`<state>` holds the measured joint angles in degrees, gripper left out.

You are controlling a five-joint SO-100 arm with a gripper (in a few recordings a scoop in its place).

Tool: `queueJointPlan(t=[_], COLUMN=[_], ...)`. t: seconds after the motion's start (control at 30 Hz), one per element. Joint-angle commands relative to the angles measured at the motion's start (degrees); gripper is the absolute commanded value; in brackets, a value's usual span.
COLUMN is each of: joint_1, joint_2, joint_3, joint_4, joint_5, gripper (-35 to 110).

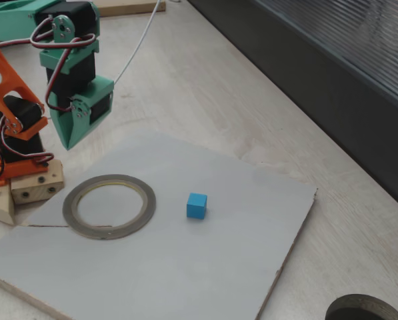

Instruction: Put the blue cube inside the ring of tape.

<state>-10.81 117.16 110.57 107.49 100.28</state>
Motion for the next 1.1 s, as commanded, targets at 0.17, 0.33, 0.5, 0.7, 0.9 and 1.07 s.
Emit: queueJointPlan(t=[0.17,0.33,0.5,0.7,0.9,1.07], joint_1=[-1.8,-1.8,-1.8,-1.8,-1.8,-1.8], joint_2=[-7.0,-16.6,-30.5,-40.5,-47.0,-49.9], joint_3=[-2.6,-15.5,-29.0,-41.6,-50.6,-52.6], joint_4=[1.0,1.0,1.0,1.0,0.8,-8.3], joint_5=[0.2,0.2,0.2,0.2,0.2,0.1], gripper=[0,0,0,0,0,0])
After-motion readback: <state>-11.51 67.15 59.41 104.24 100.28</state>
